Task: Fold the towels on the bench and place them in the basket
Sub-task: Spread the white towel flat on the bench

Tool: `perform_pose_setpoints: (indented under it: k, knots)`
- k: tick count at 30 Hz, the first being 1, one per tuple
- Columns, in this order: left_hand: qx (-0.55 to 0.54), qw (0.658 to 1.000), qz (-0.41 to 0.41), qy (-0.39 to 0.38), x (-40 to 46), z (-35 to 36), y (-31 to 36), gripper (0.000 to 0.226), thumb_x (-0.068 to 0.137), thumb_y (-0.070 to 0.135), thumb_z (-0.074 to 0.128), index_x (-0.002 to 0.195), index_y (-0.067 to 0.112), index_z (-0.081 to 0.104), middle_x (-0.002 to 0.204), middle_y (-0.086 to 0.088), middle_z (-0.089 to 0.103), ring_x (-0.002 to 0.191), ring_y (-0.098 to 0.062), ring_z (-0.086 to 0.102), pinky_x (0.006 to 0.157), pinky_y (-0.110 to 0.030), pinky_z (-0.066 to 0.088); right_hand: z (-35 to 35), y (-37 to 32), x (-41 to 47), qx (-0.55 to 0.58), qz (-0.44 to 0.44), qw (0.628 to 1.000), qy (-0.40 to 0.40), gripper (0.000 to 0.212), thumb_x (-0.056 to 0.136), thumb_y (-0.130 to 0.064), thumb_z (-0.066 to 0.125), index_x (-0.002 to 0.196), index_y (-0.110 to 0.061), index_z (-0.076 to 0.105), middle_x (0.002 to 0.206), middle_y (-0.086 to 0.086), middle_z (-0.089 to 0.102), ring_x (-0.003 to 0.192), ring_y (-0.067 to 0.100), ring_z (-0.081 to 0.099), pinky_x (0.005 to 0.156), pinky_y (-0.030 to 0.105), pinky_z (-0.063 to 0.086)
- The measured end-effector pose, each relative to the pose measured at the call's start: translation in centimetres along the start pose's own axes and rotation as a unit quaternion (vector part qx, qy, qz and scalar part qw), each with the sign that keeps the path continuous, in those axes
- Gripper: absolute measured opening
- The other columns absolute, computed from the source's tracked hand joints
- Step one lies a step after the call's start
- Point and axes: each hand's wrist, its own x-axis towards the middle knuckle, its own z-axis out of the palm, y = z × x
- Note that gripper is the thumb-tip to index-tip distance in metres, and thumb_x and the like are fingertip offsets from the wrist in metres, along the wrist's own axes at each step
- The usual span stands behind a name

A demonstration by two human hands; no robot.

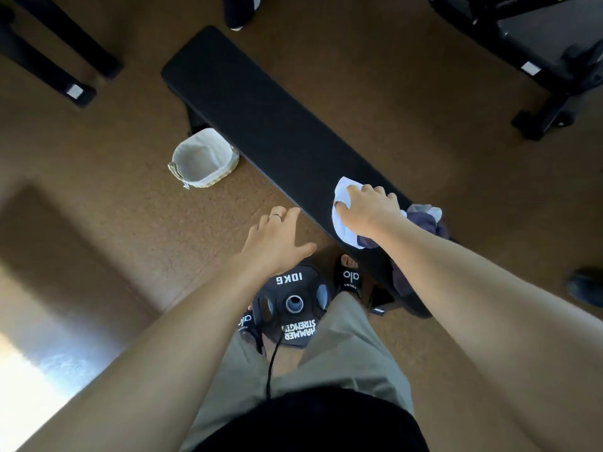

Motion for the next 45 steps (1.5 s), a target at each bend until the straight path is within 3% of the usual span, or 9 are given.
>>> perform_pose_setpoints:
  k: [9, 14, 20, 23, 27, 30, 33, 41, 45]
  knots:
    - [-0.036, 0.999, 0.031, -0.024, 12.6, 4.1, -0.3, 0.083, 0.094, 0.055, 0.059, 0.159, 0.023, 0.017, 0.160, -0.006, 0.024, 0.141, -0.030, 0.031, 0.113, -0.044, 0.030, 5.8, 2.4, 10.9, 0.035, 0.069, 0.995, -0.067, 0.058, 0.100, -0.046, 0.045, 0.152, -0.022, 0.034, 0.149, 0.014, 0.043, 0.138, 0.036, 0.039, 0.110, 0.051, 0.035]
    - [-0.028, 0.995, 0.089, -0.024, 21.1, 7.4, -2.3, 0.087, 0.092, 0.055, 0.061, 0.160, 0.024, 0.015, 0.158, -0.005, 0.027, 0.137, -0.028, 0.036, 0.109, -0.042, 0.033, 9.0, 1.9, 17.2, 0.035, 0.109, 0.991, -0.069, 0.064, 0.094, -0.039, 0.059, 0.150, -0.024, 0.032, 0.140, 0.017, 0.045, 0.129, 0.035, 0.043, 0.082, 0.043, 0.040]
    - [-0.082, 0.988, 0.126, -0.030, 28.3, 8.8, -3.5, 0.096, 0.088, 0.050, 0.070, 0.161, 0.024, 0.012, 0.164, -0.004, 0.020, 0.145, -0.027, 0.029, 0.114, -0.044, 0.035, 8.6, 1.8, 22.4, 0.010, 0.045, 0.999, 0.012, 0.027, 0.088, -0.020, 0.062, 0.114, -0.016, 0.060, 0.101, 0.008, 0.063, 0.083, 0.028, 0.059, 0.068, 0.032, 0.043]
    - [-0.165, 0.978, 0.124, -0.034, 31.0, 9.0, -4.0, 0.100, 0.084, 0.049, 0.075, 0.161, 0.026, 0.015, 0.164, -0.002, 0.022, 0.147, -0.023, 0.028, 0.114, -0.043, 0.037, 7.1, 0.9, 24.9, 0.071, -0.006, 0.995, 0.075, 0.010, 0.086, -0.022, 0.067, 0.094, -0.017, 0.062, 0.089, 0.002, 0.063, 0.078, 0.026, 0.060, 0.064, 0.030, 0.042]
    - [-0.236, 0.962, 0.139, 0.010, 34.3, 8.4, -4.2, 0.060, 0.089, 0.038, 0.071, 0.139, 0.020, 0.043, 0.132, -0.001, 0.055, 0.121, -0.019, 0.053, 0.096, -0.042, 0.051, 5.6, -0.6, 28.3, 0.213, -0.043, 0.966, 0.139, 0.010, 0.073, -0.027, 0.064, 0.070, -0.022, 0.056, 0.077, -0.003, 0.063, 0.074, 0.020, 0.062, 0.061, 0.033, 0.051]
    - [-0.255, 0.955, 0.126, 0.078, 36.8, 7.7, -4.9, 0.022, 0.097, 0.031, 0.055, 0.109, 0.013, 0.051, 0.104, -0.003, 0.064, 0.095, -0.024, 0.062, 0.082, -0.045, 0.054, 5.7, -1.4, 30.7, 0.291, -0.052, 0.944, 0.147, 0.011, 0.070, -0.031, 0.068, 0.076, -0.023, 0.065, 0.077, -0.005, 0.067, 0.076, 0.015, 0.065, 0.072, 0.038, 0.060]
    - [-0.230, 0.955, 0.146, 0.115, 39.0, 8.2, -5.8, 0.017, 0.100, 0.030, 0.048, 0.095, 0.013, 0.047, 0.092, -0.006, 0.063, 0.085, -0.029, 0.062, 0.076, -0.048, 0.051, 7.7, -1.7, 33.3, 0.330, -0.045, 0.926, 0.180, 0.009, 0.076, -0.033, 0.067, 0.082, -0.025, 0.068, 0.077, -0.009, 0.068, 0.079, 0.013, 0.067, 0.075, 0.039, 0.061]
    - [-0.244, 0.933, 0.183, 0.189, 40.9, 10.2, -6.1, 0.022, 0.104, 0.027, 0.038, 0.092, 0.010, 0.043, 0.079, -0.005, 0.057, 0.071, -0.021, 0.050, 0.063, -0.039, 0.038, 10.1, -1.6, 35.3, 0.309, -0.048, 0.904, 0.292, 0.019, 0.091, -0.037, 0.055, 0.089, -0.022, 0.066, 0.085, -0.008, 0.067, 0.082, 0.014, 0.064, 0.078, 0.038, 0.058]
    - [-0.226, 0.921, 0.195, 0.251, 39.2, 11.0, -5.5, 0.016, 0.100, 0.025, 0.047, 0.100, 0.012, 0.037, 0.095, -0.003, 0.048, 0.078, -0.018, 0.044, 0.063, -0.035, 0.035, 9.0, -0.5, 33.3, 0.391, -0.034, 0.874, 0.288, 0.022, 0.095, -0.030, 0.048, 0.099, -0.014, 0.064, 0.095, -0.002, 0.065, 0.080, 0.016, 0.057, 0.066, 0.030, 0.046]
